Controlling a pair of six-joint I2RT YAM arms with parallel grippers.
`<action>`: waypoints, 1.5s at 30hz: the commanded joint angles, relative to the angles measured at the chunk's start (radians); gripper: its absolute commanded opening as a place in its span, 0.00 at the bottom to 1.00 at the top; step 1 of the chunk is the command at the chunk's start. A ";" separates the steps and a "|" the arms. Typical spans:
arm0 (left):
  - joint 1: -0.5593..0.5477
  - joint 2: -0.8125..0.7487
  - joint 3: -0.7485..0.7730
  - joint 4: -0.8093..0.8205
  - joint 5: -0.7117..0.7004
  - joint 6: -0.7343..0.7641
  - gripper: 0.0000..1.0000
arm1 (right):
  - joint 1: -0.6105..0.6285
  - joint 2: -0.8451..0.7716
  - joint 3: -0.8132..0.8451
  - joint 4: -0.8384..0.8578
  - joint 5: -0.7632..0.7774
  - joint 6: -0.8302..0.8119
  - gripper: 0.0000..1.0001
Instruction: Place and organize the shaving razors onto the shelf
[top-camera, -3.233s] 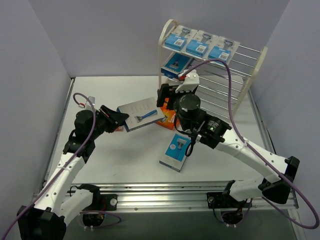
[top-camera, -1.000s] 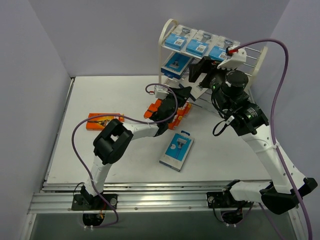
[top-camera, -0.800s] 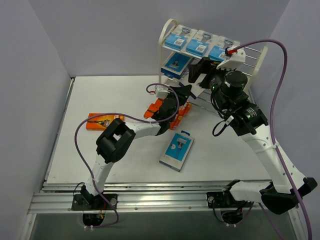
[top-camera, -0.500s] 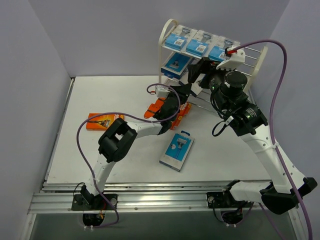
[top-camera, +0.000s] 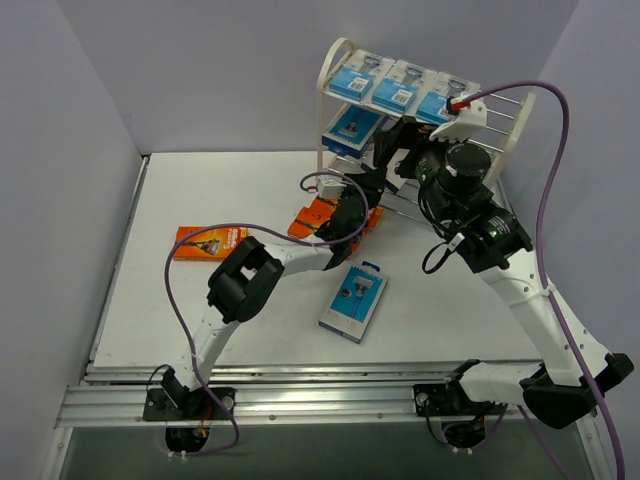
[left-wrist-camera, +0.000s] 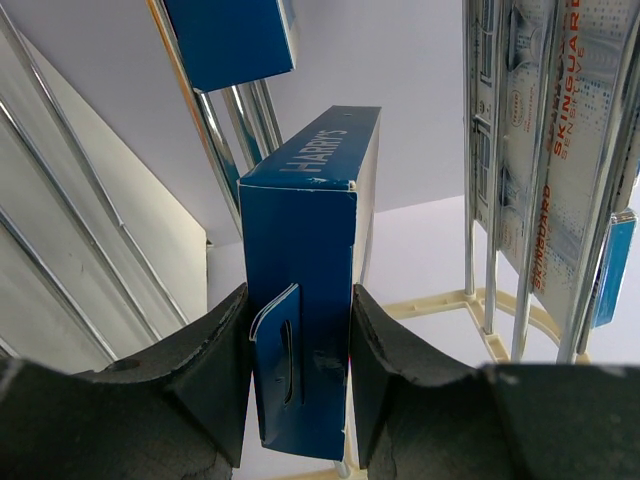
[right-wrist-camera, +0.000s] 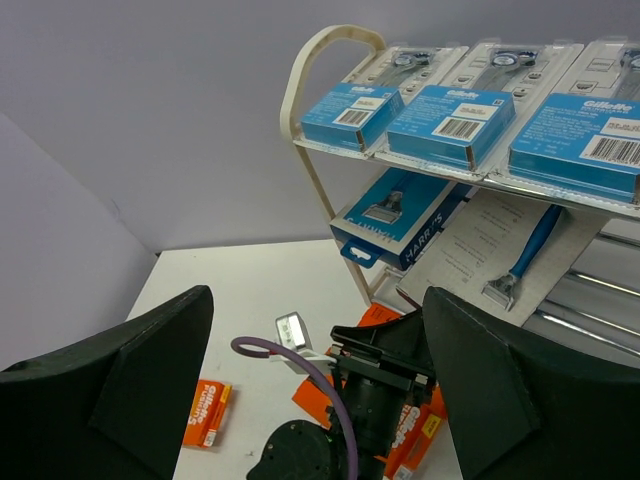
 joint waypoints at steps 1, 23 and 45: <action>-0.007 0.002 0.068 0.109 -0.050 -0.009 0.02 | 0.012 -0.021 -0.009 0.057 0.012 0.008 0.81; -0.007 0.040 0.163 0.013 -0.110 -0.044 0.02 | 0.027 -0.032 -0.037 0.076 0.024 0.008 0.83; -0.007 0.090 0.265 -0.089 -0.126 -0.041 0.34 | 0.055 -0.043 -0.059 0.094 0.048 -0.006 0.85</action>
